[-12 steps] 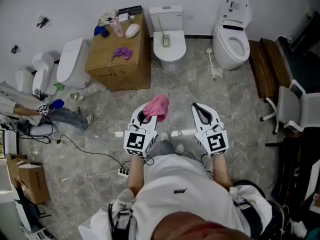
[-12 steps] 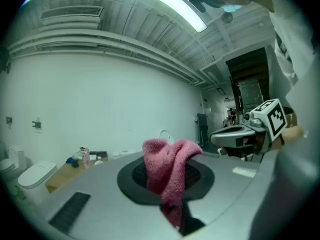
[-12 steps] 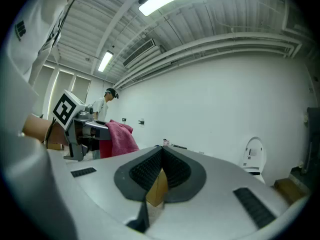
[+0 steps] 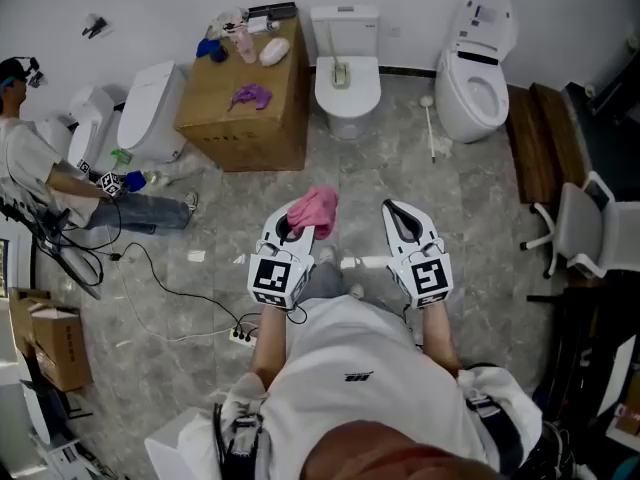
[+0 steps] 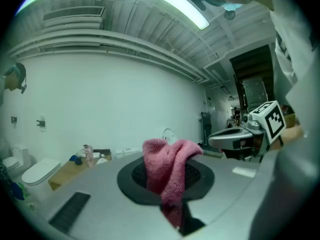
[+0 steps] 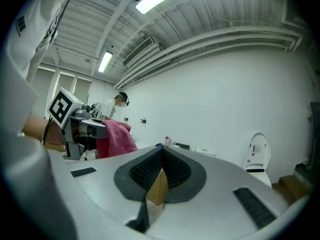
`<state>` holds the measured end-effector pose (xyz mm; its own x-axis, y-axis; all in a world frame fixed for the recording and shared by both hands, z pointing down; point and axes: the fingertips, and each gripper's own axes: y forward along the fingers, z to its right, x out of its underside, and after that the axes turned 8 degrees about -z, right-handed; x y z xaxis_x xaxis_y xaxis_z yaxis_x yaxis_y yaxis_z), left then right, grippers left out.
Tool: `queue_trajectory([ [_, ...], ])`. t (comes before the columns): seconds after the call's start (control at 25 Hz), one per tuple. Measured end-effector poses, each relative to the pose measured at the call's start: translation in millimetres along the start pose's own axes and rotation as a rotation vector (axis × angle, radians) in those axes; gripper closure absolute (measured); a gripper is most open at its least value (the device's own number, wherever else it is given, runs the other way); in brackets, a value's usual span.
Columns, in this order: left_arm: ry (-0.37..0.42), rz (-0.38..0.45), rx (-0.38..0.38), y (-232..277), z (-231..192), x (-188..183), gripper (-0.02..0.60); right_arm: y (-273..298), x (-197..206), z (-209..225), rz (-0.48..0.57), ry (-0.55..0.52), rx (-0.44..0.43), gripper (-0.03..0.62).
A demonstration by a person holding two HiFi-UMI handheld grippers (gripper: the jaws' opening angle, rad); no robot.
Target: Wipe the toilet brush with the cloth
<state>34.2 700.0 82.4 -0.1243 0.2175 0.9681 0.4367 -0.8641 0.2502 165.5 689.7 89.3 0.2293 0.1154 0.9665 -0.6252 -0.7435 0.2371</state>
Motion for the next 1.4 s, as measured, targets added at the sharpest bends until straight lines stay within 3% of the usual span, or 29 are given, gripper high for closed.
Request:
queue_trajectory([
  [0.36, -0.013, 0.013, 0.006, 52.8, -46.2, -7.9, 0.531, 61.1, -7.2, 30.2, -0.027, -0.028, 0.002, 0.599],
  [1.0, -0.033, 0.022, 0.058, 172.9, -197.2, -35.5, 0.531, 227.0, -37.6, 87.0, -0.089, -0.050, 0.054, 0.599],
  [1.4, -0.039, -0.017, 0.100, 227.2, -239.5, -28.3, 0.531, 292.4, -32.1, 108.1, -0.128, -0.029, 0.067, 0.599],
])
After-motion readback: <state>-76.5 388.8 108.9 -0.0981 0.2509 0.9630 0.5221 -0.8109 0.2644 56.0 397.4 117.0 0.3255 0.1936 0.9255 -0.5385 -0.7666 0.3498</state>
